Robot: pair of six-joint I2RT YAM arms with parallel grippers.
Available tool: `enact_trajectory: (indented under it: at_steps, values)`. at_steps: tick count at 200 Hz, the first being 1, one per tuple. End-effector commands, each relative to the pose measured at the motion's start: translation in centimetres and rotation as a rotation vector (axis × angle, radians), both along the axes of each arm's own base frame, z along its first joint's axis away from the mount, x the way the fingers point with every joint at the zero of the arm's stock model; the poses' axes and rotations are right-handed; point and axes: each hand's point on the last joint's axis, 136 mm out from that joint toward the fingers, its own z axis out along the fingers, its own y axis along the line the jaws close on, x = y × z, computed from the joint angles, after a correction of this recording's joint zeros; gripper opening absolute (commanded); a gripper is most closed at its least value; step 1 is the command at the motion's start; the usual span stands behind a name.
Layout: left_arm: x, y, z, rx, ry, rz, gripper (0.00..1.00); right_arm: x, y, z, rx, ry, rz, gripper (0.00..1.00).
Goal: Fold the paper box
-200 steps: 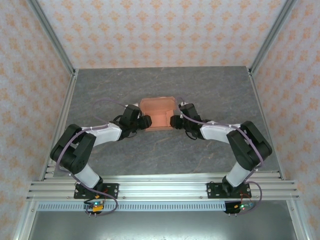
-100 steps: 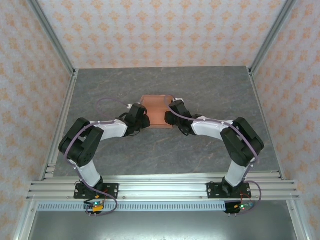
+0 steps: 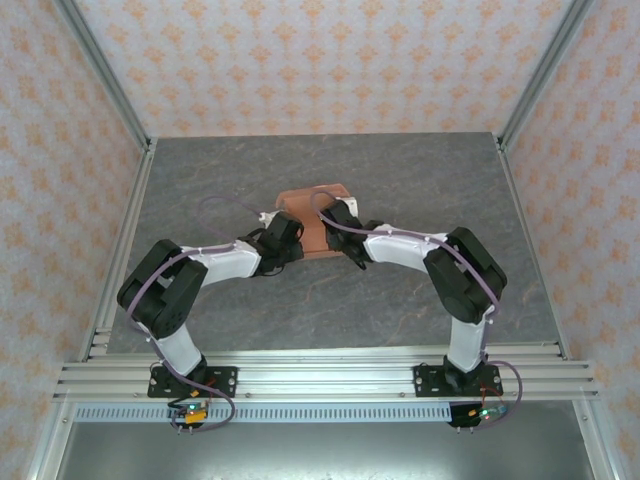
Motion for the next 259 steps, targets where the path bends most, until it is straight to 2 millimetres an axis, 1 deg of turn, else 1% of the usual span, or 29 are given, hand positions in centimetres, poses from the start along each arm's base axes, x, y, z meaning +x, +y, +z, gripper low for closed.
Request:
enact_trajectory:
  at_steps: [1, 12, 44, 61, 96, 119, 139, 158, 177, 199, 218, 235, 259]
  values:
    - [0.6, 0.4, 1.9, 0.033, -0.033, 0.047, 0.11, 0.6, -1.3, 0.2, -0.128, -0.026, -0.031, 0.40]
    - [0.6, 0.4, 1.9, 0.035, -0.030, 0.051, 0.11, 0.8, -1.4, 0.1, -0.152, -0.034, -0.036, 0.39]
    - [0.3, 0.5, 2.2, 0.042, -0.028, 0.060, 0.11, 0.9, -1.7, -1.3, -0.210, -0.014, -0.035, 0.37]
    - [0.3, 0.6, 2.4, 0.050, -0.030, 0.062, 0.11, 1.0, -2.1, -1.8, -0.247, -0.011, -0.044, 0.36]
    - [0.2, 0.5, 2.7, 0.048, -0.032, 0.067, 0.10, 1.5, -3.3, -1.7, -0.380, -0.054, -0.064, 0.28]
    - [0.2, 0.2, 3.2, 0.042, -0.038, 0.068, 0.10, 1.9, -3.7, -1.9, -0.450, -0.082, -0.074, 0.26]
    - [0.2, 0.1, 3.4, 0.046, -0.036, 0.070, 0.10, 2.2, -4.0, -2.3, -0.502, -0.105, -0.087, 0.26]
    - [0.2, 0.0, 3.5, 0.049, -0.036, 0.074, 0.10, 2.4, -4.5, -2.7, -0.541, -0.128, -0.109, 0.30]
    - [0.2, 0.1, 3.3, 0.052, -0.031, 0.078, 0.10, 2.4, -4.8, -3.3, -0.556, -0.138, -0.124, 0.31]
    - [0.3, -0.1, 3.4, 0.054, -0.026, 0.078, 0.10, 2.4, -4.6, -3.7, -0.531, -0.128, -0.126, 0.30]
    - [0.4, -0.2, 3.3, 0.053, -0.023, 0.079, 0.09, 2.0, -3.9, -3.7, -0.460, -0.106, -0.124, 0.29]
    - [0.5, -0.2, 3.3, 0.051, -0.022, 0.085, 0.09, 1.4, -2.9, -2.9, -0.343, -0.085, -0.115, 0.30]
    - [0.4, 0.0, 3.2, 0.058, -0.021, 0.094, 0.09, 0.7, -1.8, -0.6, -0.198, -0.087, -0.100, 0.35]
